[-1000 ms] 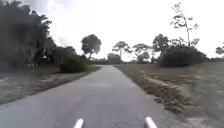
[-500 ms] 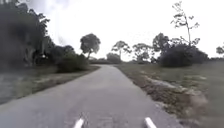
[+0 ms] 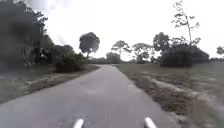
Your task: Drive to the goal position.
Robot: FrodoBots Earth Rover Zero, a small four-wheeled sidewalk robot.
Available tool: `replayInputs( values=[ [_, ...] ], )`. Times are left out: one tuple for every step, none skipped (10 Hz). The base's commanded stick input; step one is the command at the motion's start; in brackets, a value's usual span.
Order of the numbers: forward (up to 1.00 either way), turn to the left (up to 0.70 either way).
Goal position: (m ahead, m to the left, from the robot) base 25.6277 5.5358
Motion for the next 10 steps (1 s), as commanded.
replayInputs(
  values=[
    [0.85, 0.03],
    [0.85, 0.00],
    [0.85, 0.00],
    [0.85, 0.00],
    [0.85, 0.00],
    [0.85, 0.00],
    [0.85, 0.00],
    [0.85, 0.00],
    [0.85, 0.00],
    [0.85, 0.00]
  ],
)
